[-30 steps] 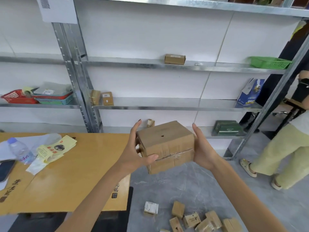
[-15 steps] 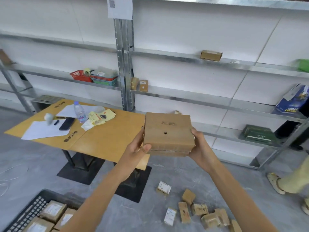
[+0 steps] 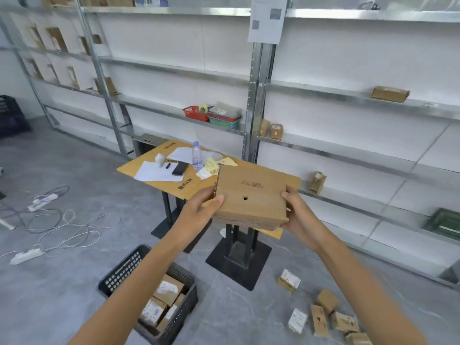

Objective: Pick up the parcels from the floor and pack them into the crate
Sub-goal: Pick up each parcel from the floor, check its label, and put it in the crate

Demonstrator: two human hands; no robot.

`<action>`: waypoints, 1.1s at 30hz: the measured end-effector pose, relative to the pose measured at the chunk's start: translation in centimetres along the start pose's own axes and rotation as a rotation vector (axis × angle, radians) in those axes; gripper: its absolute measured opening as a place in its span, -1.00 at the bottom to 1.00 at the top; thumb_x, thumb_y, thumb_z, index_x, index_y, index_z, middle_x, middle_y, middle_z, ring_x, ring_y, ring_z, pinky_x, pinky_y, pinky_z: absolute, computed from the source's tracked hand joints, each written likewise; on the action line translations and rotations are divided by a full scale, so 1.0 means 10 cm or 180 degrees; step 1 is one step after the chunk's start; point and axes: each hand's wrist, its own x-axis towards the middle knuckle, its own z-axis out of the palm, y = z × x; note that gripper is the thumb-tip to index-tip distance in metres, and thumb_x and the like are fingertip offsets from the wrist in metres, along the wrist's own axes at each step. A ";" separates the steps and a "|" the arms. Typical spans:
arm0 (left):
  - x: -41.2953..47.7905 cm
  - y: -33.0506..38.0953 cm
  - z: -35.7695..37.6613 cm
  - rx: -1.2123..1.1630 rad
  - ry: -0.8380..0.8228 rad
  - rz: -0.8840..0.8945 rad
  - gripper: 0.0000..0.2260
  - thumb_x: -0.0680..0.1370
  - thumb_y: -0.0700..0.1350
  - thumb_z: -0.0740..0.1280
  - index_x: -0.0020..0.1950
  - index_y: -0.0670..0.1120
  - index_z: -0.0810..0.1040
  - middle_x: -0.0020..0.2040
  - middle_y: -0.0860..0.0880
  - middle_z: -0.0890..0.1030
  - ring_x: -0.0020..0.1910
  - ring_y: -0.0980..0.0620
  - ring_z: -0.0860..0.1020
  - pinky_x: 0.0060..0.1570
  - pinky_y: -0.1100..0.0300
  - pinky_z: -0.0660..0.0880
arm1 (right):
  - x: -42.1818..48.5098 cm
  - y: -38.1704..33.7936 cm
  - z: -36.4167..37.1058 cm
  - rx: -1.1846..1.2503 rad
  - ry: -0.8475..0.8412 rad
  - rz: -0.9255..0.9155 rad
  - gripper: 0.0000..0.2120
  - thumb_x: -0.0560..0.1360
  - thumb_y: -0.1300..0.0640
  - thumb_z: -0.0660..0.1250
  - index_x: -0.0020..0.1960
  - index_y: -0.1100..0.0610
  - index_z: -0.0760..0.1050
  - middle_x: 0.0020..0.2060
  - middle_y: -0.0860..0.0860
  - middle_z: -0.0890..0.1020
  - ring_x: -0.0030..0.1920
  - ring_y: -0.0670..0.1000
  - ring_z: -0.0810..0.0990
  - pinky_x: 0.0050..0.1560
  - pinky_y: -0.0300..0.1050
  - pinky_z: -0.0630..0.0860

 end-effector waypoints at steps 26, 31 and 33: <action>0.25 -1.48 -3.14 0.0461 0.0090 -0.0705 -0.73 0.56 -0.18 0.31 0.26 -0.13 0.55 0.10 -0.01 0.62 0.03 0.12 0.58 -0.03 0.43 0.51 | 1.46 1.10 3.12 0.0277 -0.0023 0.0731 -0.63 0.60 0.01 0.18 0.39 -0.01 0.25 0.03 0.02 0.49 -0.04 0.02 0.52 -0.12 0.02 0.55; 0.79 -1.83 -3.59 0.0561 0.0006 -0.0972 -0.77 0.51 -0.19 0.37 0.17 -0.15 0.59 0.07 -0.03 0.64 0.02 0.06 0.60 0.00 0.26 0.57 | 2.05 1.26 3.47 0.0372 0.0076 0.0831 -0.58 0.58 -0.01 0.22 0.42 -0.01 0.25 0.19 0.02 0.47 0.11 0.08 0.52 -0.08 0.05 0.56; 0.94 -1.99 -3.77 0.0589 0.0051 -0.1094 -0.77 0.49 -0.17 0.40 0.14 -0.14 0.61 0.06 -0.03 0.66 0.04 0.05 0.61 0.08 0.21 0.55 | 2.22 1.32 3.61 0.0371 0.0103 0.0945 -0.60 0.58 -0.01 0.23 0.38 -0.01 0.28 0.21 0.06 0.46 0.11 0.09 0.52 -0.10 0.04 0.56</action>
